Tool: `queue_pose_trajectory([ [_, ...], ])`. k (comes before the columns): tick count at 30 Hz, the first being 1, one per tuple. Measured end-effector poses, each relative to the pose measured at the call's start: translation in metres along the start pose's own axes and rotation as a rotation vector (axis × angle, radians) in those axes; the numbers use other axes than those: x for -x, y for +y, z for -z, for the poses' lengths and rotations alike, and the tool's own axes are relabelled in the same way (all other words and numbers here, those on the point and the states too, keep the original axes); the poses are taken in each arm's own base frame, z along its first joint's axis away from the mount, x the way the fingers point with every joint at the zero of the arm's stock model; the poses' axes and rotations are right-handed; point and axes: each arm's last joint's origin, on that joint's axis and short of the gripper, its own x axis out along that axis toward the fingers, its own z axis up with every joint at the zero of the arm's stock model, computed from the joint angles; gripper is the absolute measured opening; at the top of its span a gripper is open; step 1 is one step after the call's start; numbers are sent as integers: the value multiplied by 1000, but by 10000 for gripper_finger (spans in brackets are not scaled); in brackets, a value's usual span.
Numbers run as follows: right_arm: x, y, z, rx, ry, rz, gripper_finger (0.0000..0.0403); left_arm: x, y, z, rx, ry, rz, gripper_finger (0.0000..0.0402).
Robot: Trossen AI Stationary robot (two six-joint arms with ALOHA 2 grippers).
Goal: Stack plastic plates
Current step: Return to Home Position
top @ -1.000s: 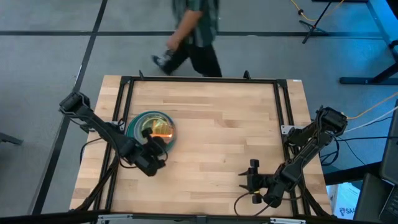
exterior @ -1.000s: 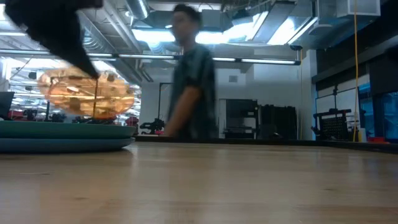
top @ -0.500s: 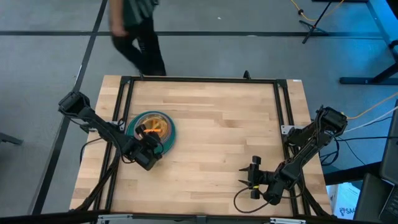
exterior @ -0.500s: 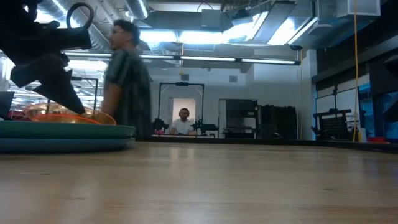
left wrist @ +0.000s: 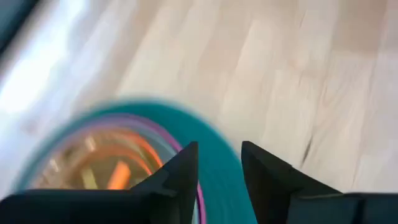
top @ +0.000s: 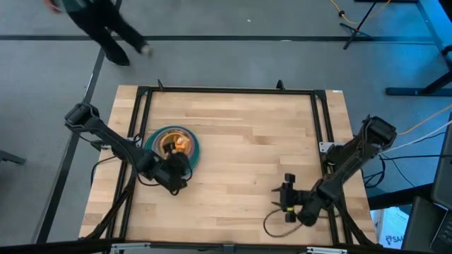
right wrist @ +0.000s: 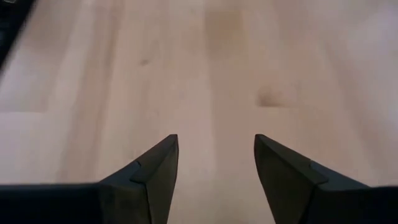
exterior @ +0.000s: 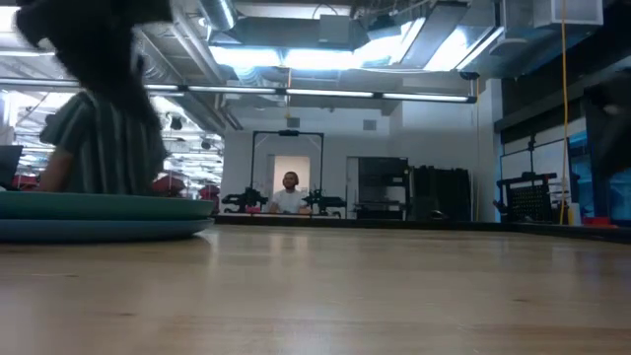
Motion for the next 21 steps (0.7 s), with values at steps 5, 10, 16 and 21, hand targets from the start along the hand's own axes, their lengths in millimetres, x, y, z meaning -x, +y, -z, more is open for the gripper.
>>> queue_pose_trajectory([
  [5,11,-35,-28,55,14,8,205,3,17,-26,-72,-20,74,105],
  [10,22,-77,-49,71,-20,0,204,-7,47,-35,-54,-134,158,82],
  [16,24,-136,-36,-27,-156,-76,204,-23,83,-24,7,-342,316,52],
  [21,24,-180,-15,-120,-333,-109,185,-29,106,-4,75,-512,341,24],
])
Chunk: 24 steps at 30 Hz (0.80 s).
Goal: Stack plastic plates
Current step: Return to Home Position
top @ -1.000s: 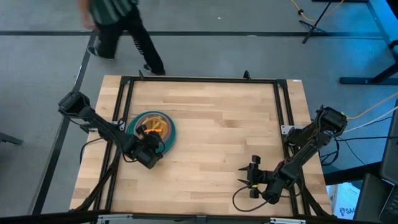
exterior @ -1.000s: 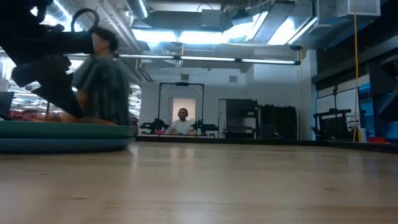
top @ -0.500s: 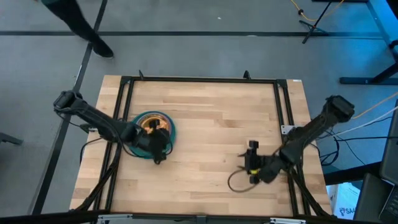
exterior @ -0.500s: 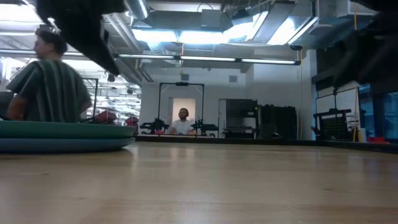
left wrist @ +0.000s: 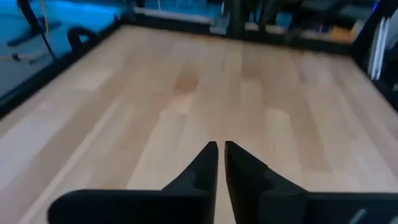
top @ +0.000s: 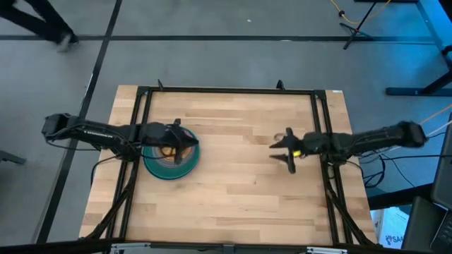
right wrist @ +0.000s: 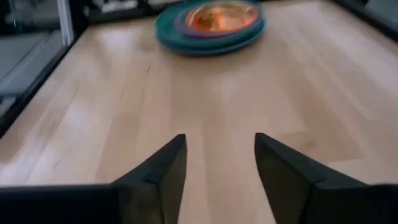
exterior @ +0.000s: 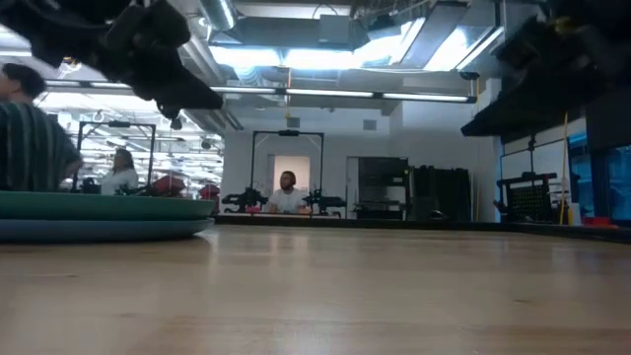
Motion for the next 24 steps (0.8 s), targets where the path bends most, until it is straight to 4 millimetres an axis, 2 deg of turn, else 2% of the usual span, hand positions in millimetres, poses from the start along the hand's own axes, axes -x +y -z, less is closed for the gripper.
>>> queue_pose_trajectory([
  [6,16,-33,15,-59,-156,48,108,18,11,13,28,-136,9,2],
  [13,33,-43,24,-59,-269,46,14,39,14,24,38,-244,24,1],
  [15,36,-43,26,-53,-304,51,4,43,15,31,38,-263,29,2],
  [22,46,-42,36,-49,-357,107,8,51,18,58,48,-371,50,1],
  [24,46,-42,42,-46,-369,116,3,52,19,62,49,-355,39,2],
])
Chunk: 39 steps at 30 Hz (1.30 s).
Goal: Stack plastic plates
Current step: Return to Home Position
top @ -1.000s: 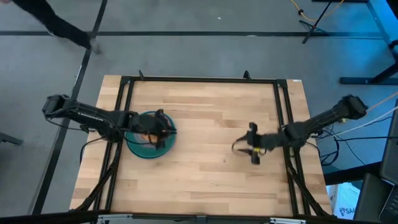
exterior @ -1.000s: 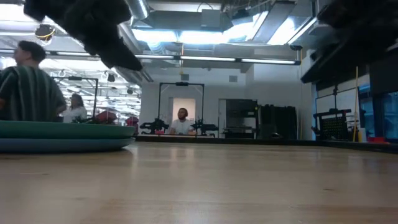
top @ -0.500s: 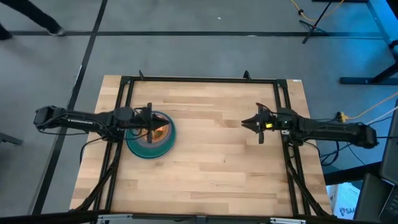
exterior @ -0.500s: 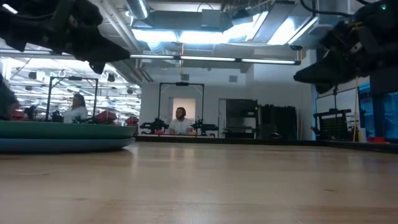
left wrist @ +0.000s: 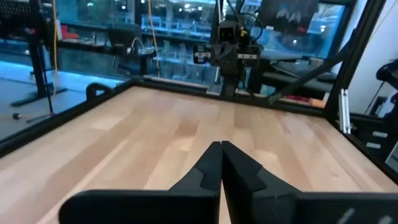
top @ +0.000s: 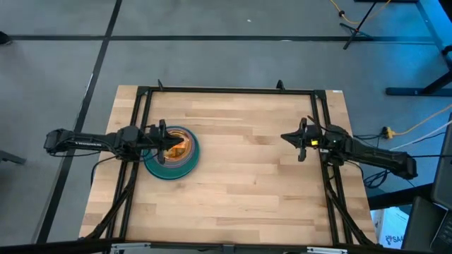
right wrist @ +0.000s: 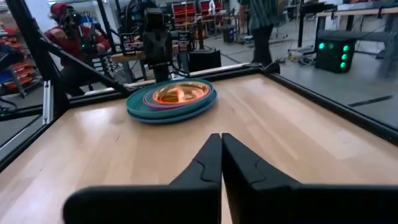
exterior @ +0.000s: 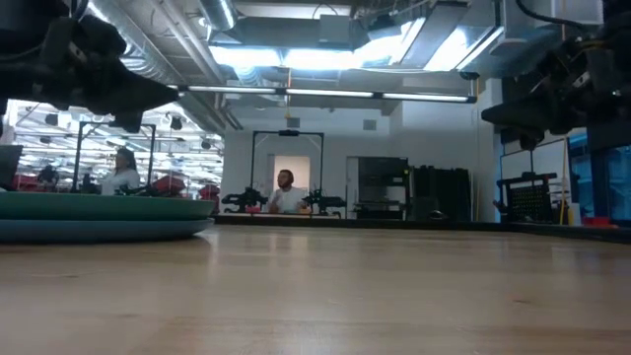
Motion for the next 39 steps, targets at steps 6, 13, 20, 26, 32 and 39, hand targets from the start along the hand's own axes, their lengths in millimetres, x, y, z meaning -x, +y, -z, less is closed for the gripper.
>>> queue_pose_trajectory([
  [6,6,-2,1,-6,-55,78,1,5,-1,-4,-27,-46,-18,4],
  [13,9,-3,-2,0,-94,131,2,11,-3,-9,-113,-105,-9,3],
  [20,7,-3,0,-42,-73,132,2,18,1,-4,-108,-80,-80,2],
  [26,6,-4,2,-53,-51,137,2,18,1,-4,-61,-76,-74,3],
  [32,5,-4,3,-57,-39,138,2,18,1,-2,-37,-60,-75,3],
  [39,5,-4,3,-71,-39,136,2,18,1,-2,-37,-62,-73,4],
])
